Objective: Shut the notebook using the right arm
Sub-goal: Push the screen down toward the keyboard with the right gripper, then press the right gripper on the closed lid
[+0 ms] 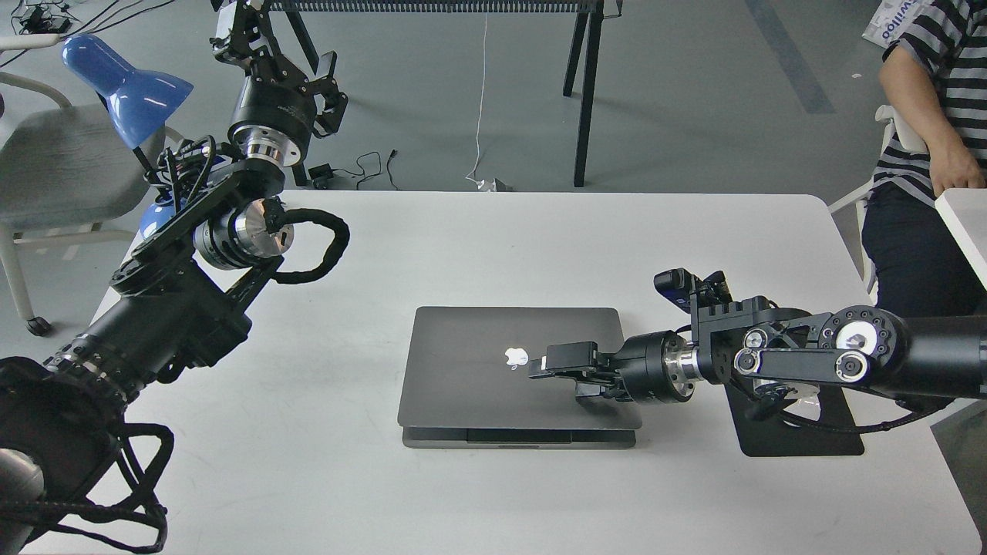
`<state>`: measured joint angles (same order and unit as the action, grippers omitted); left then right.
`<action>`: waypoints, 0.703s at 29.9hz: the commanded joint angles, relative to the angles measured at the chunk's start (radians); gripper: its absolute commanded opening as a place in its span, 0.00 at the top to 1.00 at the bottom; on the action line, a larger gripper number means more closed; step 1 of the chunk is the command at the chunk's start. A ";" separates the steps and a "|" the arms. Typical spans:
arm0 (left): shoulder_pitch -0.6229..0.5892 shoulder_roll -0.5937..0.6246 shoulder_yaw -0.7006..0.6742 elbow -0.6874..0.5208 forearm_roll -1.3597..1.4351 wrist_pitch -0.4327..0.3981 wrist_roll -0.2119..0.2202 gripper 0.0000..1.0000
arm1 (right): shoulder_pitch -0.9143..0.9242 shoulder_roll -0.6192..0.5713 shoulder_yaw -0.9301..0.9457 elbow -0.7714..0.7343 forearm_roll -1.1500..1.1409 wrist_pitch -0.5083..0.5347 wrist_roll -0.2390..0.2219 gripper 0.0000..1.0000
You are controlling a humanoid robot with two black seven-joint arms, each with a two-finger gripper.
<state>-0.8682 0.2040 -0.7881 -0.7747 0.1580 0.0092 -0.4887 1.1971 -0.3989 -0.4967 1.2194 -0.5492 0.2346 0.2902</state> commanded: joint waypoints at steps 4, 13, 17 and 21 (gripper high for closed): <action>0.000 0.000 0.000 0.000 0.000 0.000 0.000 0.00 | -0.028 0.003 0.000 -0.005 -0.049 0.000 -0.019 0.00; 0.000 0.000 0.001 0.000 0.000 0.000 0.000 0.00 | -0.033 0.015 -0.036 -0.009 -0.051 -0.020 -0.026 0.00; 0.000 0.000 0.000 0.000 0.000 0.000 0.000 0.00 | -0.036 0.015 -0.037 -0.009 -0.069 -0.026 -0.026 0.00; 0.000 -0.002 0.000 0.000 0.000 0.000 0.000 0.00 | -0.044 0.023 -0.037 -0.015 -0.101 -0.047 -0.026 0.00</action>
<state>-0.8682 0.2038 -0.7885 -0.7747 0.1580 0.0092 -0.4887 1.1595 -0.3795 -0.5338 1.2083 -0.6303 0.2009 0.2638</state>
